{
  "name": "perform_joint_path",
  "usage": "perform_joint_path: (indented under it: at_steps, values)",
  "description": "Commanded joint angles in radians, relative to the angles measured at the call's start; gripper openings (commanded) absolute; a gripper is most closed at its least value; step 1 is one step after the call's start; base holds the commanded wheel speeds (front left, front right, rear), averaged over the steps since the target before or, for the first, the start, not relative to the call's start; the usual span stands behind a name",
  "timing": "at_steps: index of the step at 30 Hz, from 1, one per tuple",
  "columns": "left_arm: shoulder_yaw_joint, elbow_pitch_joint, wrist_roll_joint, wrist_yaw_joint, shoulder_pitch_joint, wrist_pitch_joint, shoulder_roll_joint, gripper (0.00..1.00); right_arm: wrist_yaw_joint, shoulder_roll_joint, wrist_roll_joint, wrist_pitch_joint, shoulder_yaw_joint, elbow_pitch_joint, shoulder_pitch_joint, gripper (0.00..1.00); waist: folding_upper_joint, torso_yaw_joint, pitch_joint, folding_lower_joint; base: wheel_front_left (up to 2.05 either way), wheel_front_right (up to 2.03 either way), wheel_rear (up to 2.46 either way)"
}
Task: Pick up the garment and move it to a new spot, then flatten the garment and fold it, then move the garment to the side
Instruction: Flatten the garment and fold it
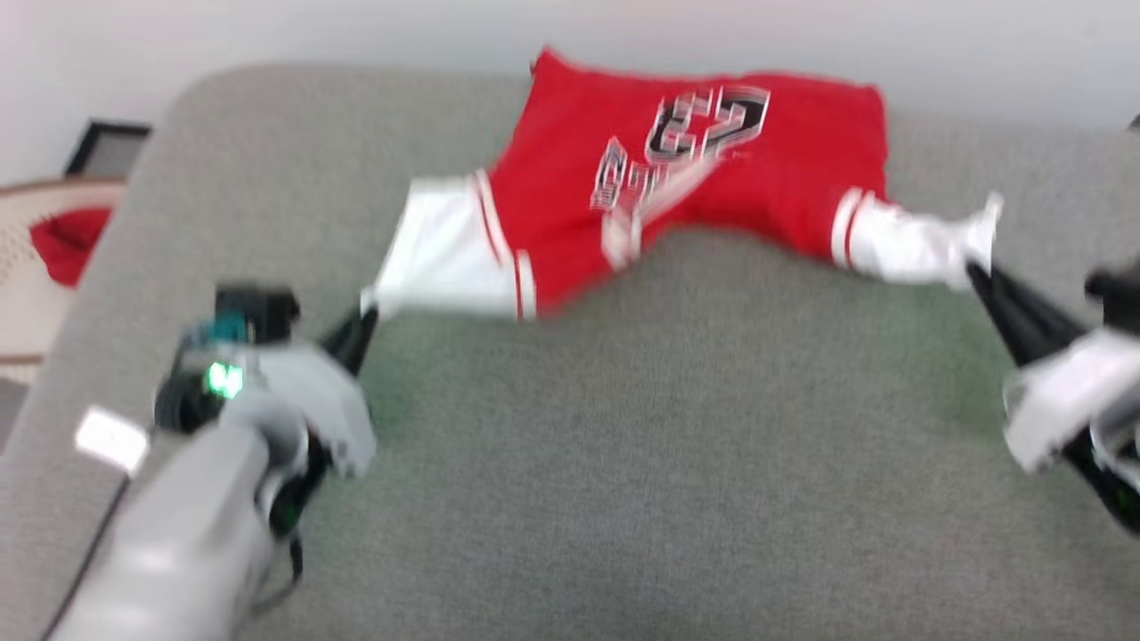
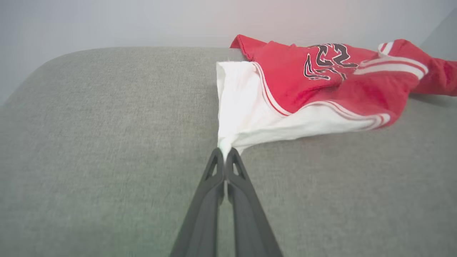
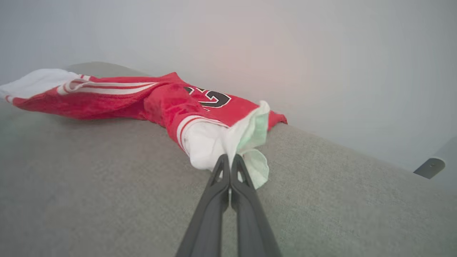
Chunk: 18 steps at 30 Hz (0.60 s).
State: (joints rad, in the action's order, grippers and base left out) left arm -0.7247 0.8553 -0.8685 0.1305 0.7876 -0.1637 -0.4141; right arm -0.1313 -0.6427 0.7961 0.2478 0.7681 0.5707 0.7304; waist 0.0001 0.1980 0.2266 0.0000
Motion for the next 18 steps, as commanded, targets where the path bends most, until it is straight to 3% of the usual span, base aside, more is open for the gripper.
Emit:
perform_joint_path:
  at_steps: [1,7,12,18]
  values:
    - [-0.007,-0.018,-0.007,0.000,-0.058,-0.005,-0.015,0.00,0.001,-0.024,0.006,0.007,0.005,-0.020,-0.051,0.00,-0.0001,0.004,-0.130,0.0000,0.00,0.00,0.00]
    - [-0.014,-0.132,-0.024,-0.058,-0.253,-0.022,-0.077,0.00,0.001,-0.106,-0.003,0.010,0.059,-0.140,-0.238,0.00,-0.0001,-0.002,-0.195,0.0000,0.00,0.00,0.00]
    - [0.006,-0.287,-0.049,-0.155,-0.417,-0.021,-0.144,0.00,0.001,-0.177,0.011,-0.010,0.081,-0.240,-0.372,0.00,-0.0001,-0.012,-0.219,0.0000,0.00,0.00,0.00]
    - [0.051,-0.537,-0.122,-0.285,-0.635,0.002,-0.243,0.00,0.001,-0.260,0.061,-0.035,0.034,-0.327,-0.515,0.00,-0.0001,-0.024,-0.226,0.0000,0.00,0.00,0.00]
